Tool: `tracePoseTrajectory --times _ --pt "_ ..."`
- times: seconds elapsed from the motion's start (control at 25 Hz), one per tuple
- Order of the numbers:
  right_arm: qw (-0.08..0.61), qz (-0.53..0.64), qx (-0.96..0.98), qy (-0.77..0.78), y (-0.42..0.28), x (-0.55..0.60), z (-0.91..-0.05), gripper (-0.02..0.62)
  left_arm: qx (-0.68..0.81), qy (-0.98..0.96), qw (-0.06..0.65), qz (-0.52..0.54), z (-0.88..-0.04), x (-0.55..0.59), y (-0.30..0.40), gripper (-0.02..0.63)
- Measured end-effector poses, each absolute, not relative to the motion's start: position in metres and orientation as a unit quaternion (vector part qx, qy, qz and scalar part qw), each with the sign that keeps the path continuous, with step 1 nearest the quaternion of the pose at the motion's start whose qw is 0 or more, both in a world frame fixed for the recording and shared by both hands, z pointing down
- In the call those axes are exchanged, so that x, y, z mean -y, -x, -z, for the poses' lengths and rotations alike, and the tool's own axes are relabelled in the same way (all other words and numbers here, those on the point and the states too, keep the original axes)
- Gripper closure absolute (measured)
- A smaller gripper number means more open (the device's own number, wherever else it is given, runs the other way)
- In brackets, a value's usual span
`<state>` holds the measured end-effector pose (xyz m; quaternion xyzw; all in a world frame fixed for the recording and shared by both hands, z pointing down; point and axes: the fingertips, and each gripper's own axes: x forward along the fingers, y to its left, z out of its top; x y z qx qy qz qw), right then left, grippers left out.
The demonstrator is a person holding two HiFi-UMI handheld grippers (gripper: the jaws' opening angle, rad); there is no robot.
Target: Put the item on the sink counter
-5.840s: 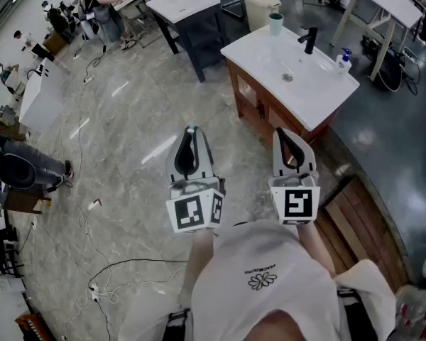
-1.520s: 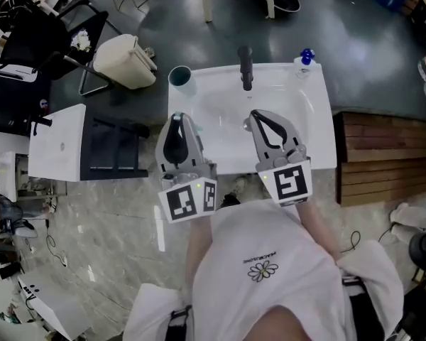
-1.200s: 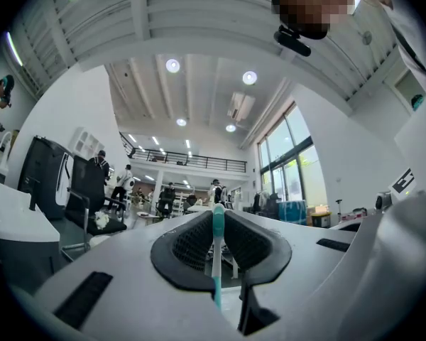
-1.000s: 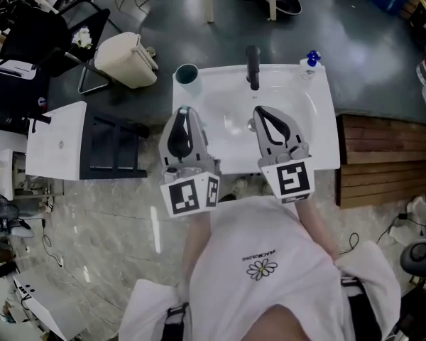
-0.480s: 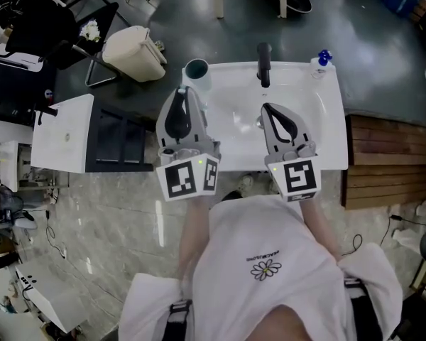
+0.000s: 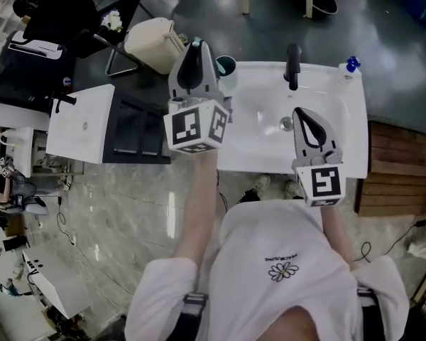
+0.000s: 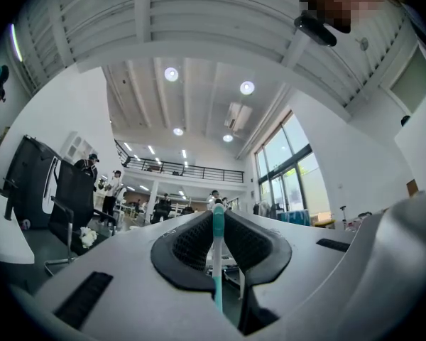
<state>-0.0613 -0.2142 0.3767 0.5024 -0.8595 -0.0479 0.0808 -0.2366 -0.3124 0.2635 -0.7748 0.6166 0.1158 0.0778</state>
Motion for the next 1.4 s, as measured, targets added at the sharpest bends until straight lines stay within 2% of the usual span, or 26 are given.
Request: tracePoseTrajectory --times 0.48,0.88,1.4 --pt "0.127 0.005 0.832 -0.54 0.039 0.216 -0.407 0.583 -0.606 0.791 0.022 -0.076 -0.336 0.395 0.255 0.548" --pt "0.165 0.003 0.82 -0.549 0.029 0.212 -0.429 0.583 -0.609 0.793 -0.009 -0.024 -0.408 0.405 0.26 0.548" --pt "0.193 -0.015 0.811 -0.552 0.026 0.205 -0.445 0.583 -0.608 0.793 -0.019 0.013 -0.45 0.404 0.252 0.548"
